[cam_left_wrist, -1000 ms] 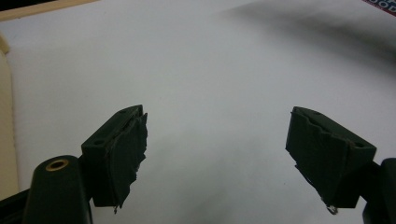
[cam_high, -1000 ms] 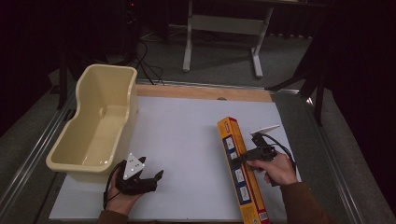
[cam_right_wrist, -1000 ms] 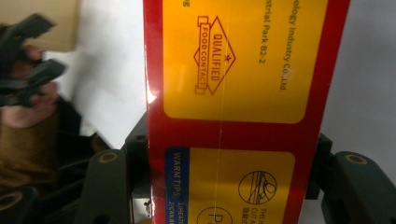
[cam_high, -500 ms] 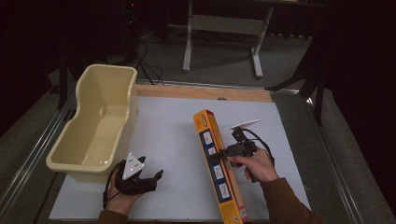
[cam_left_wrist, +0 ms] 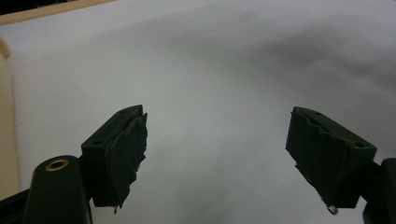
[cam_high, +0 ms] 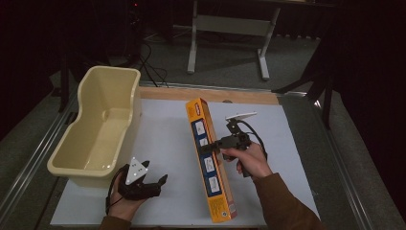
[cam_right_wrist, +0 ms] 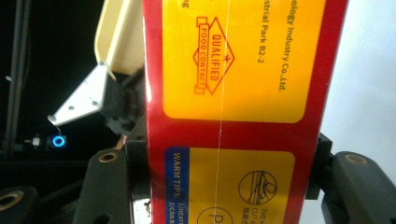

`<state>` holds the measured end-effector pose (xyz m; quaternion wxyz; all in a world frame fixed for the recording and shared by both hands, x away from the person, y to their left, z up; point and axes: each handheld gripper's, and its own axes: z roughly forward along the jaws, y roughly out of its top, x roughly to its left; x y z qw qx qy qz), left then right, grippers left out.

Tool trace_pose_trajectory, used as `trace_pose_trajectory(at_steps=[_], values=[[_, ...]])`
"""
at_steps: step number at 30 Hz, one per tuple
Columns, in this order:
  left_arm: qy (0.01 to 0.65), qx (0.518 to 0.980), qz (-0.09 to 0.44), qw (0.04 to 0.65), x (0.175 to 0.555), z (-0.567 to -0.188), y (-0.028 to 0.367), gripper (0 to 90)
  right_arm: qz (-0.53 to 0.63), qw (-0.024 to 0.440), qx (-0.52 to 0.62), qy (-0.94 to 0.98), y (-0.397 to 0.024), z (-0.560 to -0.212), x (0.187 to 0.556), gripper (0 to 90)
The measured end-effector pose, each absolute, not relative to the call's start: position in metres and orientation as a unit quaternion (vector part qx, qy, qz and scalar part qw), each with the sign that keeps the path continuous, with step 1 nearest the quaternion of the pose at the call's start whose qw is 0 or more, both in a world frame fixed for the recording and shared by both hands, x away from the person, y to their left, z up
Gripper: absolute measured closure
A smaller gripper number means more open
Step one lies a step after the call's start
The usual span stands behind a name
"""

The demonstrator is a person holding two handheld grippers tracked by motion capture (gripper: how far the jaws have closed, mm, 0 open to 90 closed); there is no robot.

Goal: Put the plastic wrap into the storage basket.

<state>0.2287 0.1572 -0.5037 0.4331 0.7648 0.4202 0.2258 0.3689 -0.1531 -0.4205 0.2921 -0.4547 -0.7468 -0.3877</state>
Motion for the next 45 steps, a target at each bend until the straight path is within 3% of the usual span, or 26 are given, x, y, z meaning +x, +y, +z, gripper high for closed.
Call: trace_pose_trajectory(at_steps=[45], values=[[0.416,0.77,0.22,0.431,0.23,-0.505,0.153,20.4,-0.457,0.331,-0.46,-0.686,-0.084,-0.364,0.411,40.2]])
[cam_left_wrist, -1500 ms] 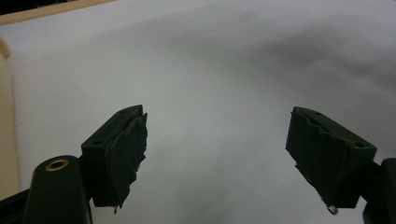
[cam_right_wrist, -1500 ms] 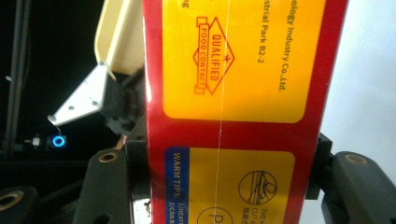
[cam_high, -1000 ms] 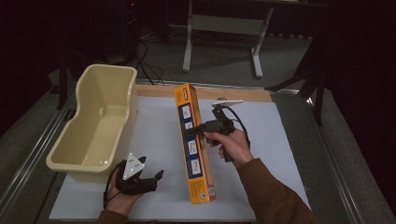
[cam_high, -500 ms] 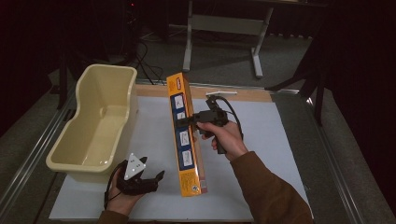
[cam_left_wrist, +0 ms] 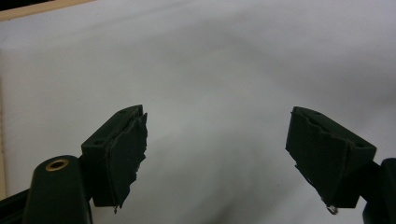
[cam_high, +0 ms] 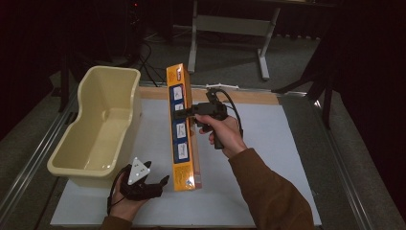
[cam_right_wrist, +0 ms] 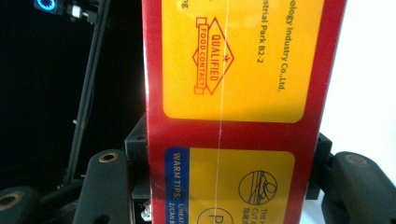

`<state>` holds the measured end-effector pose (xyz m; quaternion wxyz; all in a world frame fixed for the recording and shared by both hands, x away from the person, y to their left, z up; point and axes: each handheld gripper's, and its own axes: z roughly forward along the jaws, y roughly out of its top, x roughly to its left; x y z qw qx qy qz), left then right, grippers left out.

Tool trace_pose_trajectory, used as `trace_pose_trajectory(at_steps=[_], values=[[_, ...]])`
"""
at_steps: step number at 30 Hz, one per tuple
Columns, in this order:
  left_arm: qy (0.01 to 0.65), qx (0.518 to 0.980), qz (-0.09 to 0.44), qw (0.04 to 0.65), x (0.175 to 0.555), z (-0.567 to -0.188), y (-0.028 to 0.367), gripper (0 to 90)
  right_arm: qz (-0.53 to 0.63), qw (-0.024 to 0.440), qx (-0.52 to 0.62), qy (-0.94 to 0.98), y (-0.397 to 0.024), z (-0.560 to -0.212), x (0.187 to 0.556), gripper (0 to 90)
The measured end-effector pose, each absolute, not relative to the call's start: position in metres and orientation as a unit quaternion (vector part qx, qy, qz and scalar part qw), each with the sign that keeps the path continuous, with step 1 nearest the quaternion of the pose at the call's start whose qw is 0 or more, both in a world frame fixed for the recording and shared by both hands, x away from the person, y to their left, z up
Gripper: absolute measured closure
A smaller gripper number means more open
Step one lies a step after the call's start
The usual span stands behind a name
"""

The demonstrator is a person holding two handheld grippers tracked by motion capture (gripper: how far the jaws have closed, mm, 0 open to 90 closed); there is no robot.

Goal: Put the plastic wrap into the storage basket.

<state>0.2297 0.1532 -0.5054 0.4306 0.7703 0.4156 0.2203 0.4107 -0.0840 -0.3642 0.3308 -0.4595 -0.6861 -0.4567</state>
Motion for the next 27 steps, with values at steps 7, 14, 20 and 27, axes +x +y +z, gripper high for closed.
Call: trace_pose_trajectory(at_steps=[7,14,20,27], values=[[0.415,0.77,0.219,0.432,0.23,-0.506,0.152,20.4,-0.465,0.342,-0.458,-0.675,-0.071,-0.356,0.415,40.2],[0.415,0.771,0.217,0.433,0.229,-0.506,0.151,20.4,-0.476,0.353,-0.451,-0.667,-0.06,-0.345,0.417,40.2],[0.413,0.772,0.213,0.434,0.23,-0.506,0.15,20.4,-0.48,0.362,-0.453,-0.659,-0.046,-0.338,0.42,40.2],[0.407,0.776,0.209,0.434,0.23,-0.508,0.146,20.4,-0.496,0.372,-0.452,-0.642,-0.027,-0.329,0.426,40.2]])
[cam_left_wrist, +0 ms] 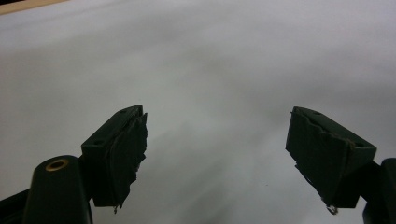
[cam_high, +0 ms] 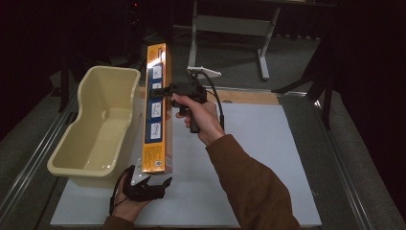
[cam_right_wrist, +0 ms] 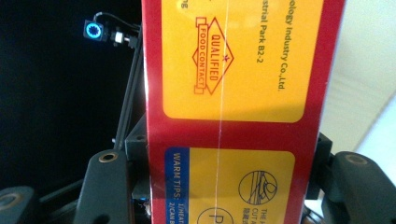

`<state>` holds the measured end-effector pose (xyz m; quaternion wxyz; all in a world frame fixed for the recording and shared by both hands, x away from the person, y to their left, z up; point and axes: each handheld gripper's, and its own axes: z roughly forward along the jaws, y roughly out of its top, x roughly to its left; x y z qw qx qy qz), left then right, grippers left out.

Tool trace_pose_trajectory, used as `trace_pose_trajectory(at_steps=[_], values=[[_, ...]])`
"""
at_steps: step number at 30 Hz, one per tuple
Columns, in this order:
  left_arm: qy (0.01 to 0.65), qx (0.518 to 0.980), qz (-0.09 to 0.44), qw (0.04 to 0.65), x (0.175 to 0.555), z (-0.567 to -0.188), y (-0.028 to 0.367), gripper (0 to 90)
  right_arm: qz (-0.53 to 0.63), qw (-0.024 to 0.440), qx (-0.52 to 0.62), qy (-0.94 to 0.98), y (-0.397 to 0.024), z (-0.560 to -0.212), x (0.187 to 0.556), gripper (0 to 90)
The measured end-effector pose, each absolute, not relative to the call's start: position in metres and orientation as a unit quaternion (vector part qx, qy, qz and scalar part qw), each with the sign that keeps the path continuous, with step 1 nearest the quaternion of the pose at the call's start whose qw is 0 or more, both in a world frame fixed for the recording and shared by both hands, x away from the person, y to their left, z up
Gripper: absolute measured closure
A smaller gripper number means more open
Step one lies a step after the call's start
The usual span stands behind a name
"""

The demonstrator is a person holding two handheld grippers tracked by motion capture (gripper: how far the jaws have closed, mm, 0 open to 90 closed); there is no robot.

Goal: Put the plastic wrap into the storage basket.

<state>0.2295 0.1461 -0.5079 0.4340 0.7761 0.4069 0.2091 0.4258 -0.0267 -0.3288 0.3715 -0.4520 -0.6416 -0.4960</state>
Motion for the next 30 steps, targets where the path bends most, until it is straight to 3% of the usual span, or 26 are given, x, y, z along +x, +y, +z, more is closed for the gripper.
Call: trace_pose_trajectory(at_steps=[30], values=[[0.399,0.766,0.203,0.462,0.22,-0.503,0.147,20.3,-0.49,0.342,-0.513,-0.616,0.055,-0.347,0.455,39.9]])
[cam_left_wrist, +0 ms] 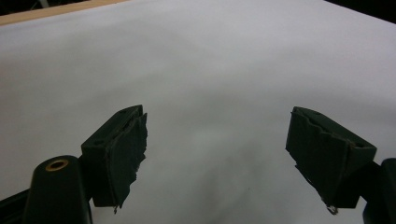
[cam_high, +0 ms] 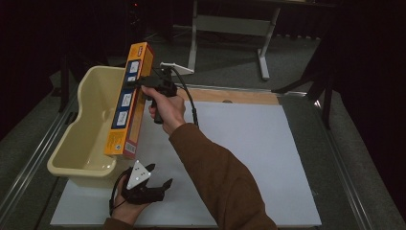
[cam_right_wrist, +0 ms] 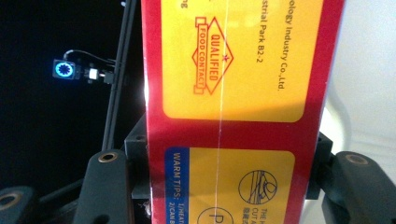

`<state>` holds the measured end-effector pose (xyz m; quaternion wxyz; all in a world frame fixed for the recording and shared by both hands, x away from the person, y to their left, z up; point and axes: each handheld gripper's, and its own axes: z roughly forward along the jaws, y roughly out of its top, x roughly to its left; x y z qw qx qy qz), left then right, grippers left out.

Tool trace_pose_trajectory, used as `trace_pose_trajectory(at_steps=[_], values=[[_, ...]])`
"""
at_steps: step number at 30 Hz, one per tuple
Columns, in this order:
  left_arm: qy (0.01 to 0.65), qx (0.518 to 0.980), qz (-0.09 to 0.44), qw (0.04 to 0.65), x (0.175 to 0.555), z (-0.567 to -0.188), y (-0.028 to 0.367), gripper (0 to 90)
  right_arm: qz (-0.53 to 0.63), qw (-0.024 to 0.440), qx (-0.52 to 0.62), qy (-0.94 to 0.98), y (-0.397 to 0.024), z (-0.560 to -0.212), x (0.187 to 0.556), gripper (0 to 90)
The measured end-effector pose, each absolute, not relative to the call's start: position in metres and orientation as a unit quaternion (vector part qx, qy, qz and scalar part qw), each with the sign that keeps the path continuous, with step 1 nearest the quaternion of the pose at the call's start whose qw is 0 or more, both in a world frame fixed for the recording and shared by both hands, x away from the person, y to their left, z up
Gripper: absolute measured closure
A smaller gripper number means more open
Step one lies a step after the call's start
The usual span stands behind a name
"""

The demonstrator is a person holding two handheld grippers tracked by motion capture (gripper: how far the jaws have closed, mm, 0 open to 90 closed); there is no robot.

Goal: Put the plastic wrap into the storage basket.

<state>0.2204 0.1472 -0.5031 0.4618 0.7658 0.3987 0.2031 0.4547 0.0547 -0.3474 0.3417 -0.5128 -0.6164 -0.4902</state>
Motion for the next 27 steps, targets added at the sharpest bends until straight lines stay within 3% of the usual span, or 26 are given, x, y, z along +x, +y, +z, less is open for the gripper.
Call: trace_pose_trajectory(at_steps=[27], values=[[0.38,0.769,0.229,0.459,0.214,-0.5,0.147,19.9,-0.466,0.32,-0.54,-0.624,0.117,-0.382,0.448,39.8]])
